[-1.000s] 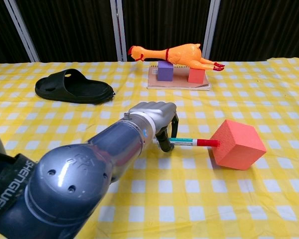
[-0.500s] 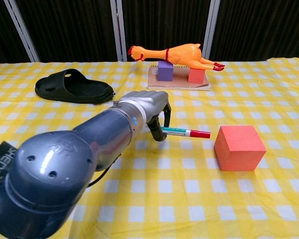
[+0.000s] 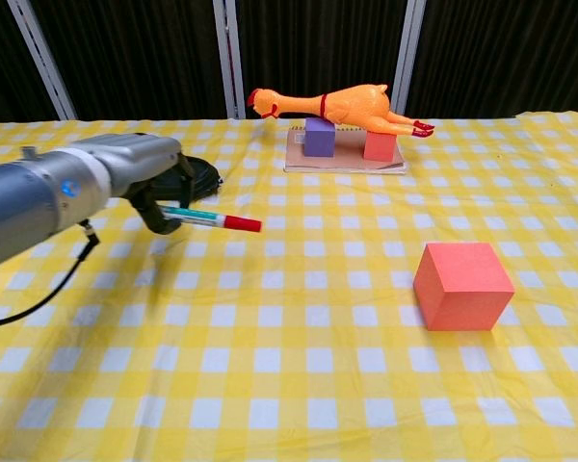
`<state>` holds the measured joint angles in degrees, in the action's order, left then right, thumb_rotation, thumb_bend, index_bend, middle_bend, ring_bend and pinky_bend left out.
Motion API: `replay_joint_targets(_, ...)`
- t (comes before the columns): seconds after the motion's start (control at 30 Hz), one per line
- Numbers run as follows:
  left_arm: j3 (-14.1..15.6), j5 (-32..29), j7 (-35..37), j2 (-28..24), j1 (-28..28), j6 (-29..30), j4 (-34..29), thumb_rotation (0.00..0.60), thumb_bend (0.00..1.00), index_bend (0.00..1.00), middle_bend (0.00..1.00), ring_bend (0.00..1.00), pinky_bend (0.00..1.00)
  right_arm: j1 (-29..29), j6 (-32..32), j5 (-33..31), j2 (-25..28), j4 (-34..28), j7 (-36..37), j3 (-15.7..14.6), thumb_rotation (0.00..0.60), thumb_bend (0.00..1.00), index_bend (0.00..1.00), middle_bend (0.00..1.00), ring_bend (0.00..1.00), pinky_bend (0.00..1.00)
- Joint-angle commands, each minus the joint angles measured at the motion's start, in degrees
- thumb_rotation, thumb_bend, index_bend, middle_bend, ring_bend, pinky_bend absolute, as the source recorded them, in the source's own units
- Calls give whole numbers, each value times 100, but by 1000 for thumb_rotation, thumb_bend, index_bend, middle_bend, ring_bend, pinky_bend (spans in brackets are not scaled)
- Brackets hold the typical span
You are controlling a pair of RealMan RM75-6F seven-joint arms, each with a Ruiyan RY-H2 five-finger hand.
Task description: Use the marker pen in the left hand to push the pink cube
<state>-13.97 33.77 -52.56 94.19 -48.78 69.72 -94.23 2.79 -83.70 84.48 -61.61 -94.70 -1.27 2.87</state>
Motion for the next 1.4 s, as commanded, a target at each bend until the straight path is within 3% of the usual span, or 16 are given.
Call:
replay_joint_targets(0.03,452,375,500,-654,484,-90,-290,600,526,564,145,32,143,5,10,-3,-5,-13,-12,0,600,378,0,0,0,0)
replay_joint_targets(0.27,793,650,1132,-1116,921,-206,-277,600,522,559,145,32,142,16,25,-16,-30,-17,-58,4,600,377,0,0,0,0)
replay_joint_targets(0.37,900,773,1295,-1188,1018,-278,-204,600,461,542,133,28,130,25,44,-30,-36,-27,-74,9,600,378,0,0,0,0)
replay_joint_targets(0.5,1052,828,1270,-1242,1073,-360,-109,600,287,443,73,9,99,35,53,-22,-48,-24,-100,7,600,378,0,0,0,0)
replay_joint_targets(0.6,1102,899,1294,-1253,1104,-383,-50,600,210,350,37,0,78,33,46,-15,-47,-22,-99,5,600,378,0,0,0,0)
replay_joint_targets(0.73,1028,965,1531,-1266,1187,-346,-55,600,189,207,5,0,60,27,43,-11,-34,-17,-67,1,600,378,0,0,0,0)
replay_joint_targets(0.87,1019,1189,1876,-1418,1364,-227,-229,600,189,179,4,0,60,24,38,6,-23,-9,-36,-6,600,378,0,0,0,0)
replay_joint_targets(1.0,1144,1851,2529,-1669,1772,181,-450,600,189,147,0,0,60,33,68,7,-15,4,-58,-17,600,378,0,0,0,0)
replay_joint_targets(1.13,1526,3009,3193,-1954,2357,957,-323,600,187,106,0,0,60,51,53,77,-28,53,-204,-33,600,378,0,0,0,0)
replay_joint_targets(1.4,1923,4096,3962,-2336,3057,1772,43,600,149,0,0,0,42,71,-18,189,-143,131,-525,-45,600,378,0,0,0,0)
